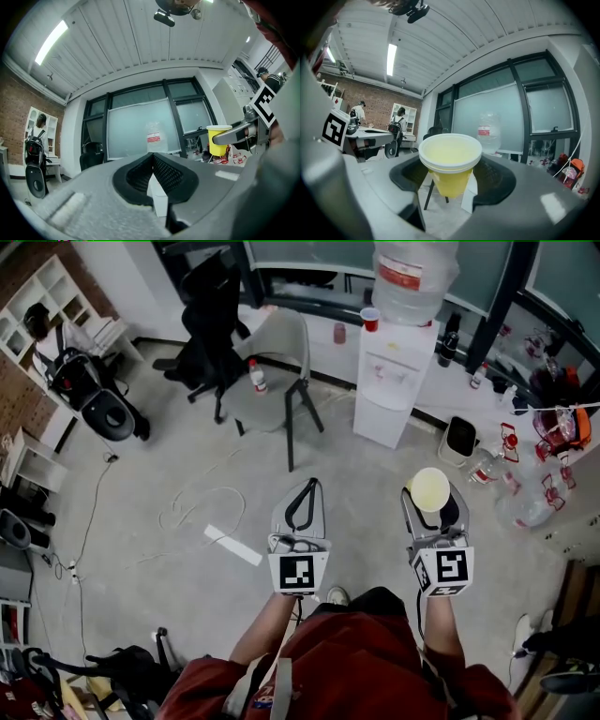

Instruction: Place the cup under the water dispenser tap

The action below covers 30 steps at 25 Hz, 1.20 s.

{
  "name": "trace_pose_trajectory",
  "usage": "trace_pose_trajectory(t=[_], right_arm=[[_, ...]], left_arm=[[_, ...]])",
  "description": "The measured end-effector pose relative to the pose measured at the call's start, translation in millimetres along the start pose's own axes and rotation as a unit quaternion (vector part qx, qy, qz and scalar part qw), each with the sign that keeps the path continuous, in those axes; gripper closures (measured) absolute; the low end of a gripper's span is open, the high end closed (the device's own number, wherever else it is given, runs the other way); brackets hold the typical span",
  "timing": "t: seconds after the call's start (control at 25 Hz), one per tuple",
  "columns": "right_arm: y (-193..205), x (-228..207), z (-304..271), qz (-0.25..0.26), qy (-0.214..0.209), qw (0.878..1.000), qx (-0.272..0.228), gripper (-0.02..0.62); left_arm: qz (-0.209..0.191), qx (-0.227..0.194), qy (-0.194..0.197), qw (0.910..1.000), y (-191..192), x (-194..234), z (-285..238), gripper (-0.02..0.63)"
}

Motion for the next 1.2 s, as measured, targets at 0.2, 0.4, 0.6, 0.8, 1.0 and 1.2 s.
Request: trace_pose_trajectory(t=[0.2,0.4,0.6,0.8,1.0,1.2], right_arm=[[3,-9,-23,-0.002,0.004,1.0,-0.003,0.304],[18,-29,-55,-0.013,0.002,1.0,0.001,0.304],[26,-56,-96,-0.019,-0.002,1.0,0.005,0.305],[38,-95,-138,-0.033,-0.007,0.999,0.016,0.304],[45,-131,-181,-0.043,-0.013,0.999,0.021,0.304],[53,-162,-218,-0.052,-0.024,0.998,0.027,0.305]], left_arm=[[-0.008,-0.007,0.006,0.9999,5,7,-24,0.6],[-0.01,-0.002,0.005,0.9999,14,7,-58,0.6],[0.003,0.019,0.004,0.9998,30,8,-106,0.6],[-0.009,0.03,0.004,0.9995,38,4,-162,0.6],[0.0,0.033,-0.002,0.9994,38,1,-215,0.6],[-0.002,0.037,-0.004,0.9993,41,-7,-265,0.6]])
Point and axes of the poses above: the fingertips, and each gripper's own axes: z backward along the fingers, x to its left, y out of its underside, the point moved 1 cm from there along z, backward along the fingers, and after that the axes turned 4 degrees about y, right-handed, at the moved point
